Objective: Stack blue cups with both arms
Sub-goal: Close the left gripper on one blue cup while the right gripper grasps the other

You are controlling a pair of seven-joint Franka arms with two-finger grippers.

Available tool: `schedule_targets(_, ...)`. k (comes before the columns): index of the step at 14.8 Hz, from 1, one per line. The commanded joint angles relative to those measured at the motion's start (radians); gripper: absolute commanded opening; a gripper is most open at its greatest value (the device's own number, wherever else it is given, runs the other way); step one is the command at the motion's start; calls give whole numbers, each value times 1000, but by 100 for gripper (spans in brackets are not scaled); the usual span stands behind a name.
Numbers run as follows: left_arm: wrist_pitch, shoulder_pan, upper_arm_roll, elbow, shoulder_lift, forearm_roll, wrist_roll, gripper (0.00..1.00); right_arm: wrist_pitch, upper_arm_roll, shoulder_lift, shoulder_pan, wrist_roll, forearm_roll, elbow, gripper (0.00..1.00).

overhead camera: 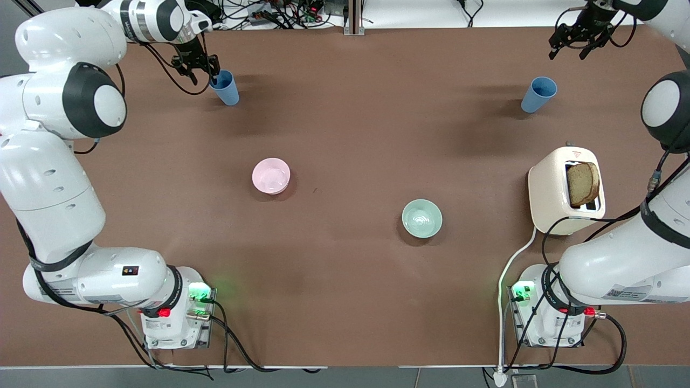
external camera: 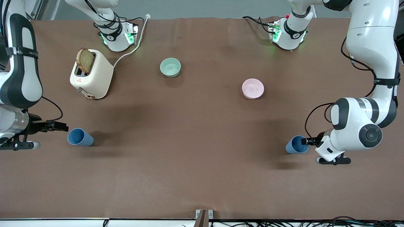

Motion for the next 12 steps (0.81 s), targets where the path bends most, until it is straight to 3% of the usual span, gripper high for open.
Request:
schedule_targets(1,19,-4,-2,16,22,3,-8,49,66,8,45,-34,-47,1,-11,100)
schedule_targets(6,19,-4,-4,16,24,1,-8,3,211,6,82,-37,-47,-19,-88,100)
schedule_targets(9,19,-2,-5,24,16,4,-2,0,272,6,129,-31,-47,-19,-91,97)
schedule_targets(12,-30,-13,-27,68,-25,3,-7,0,312,8,151,-34,-46,-19,-91,80)
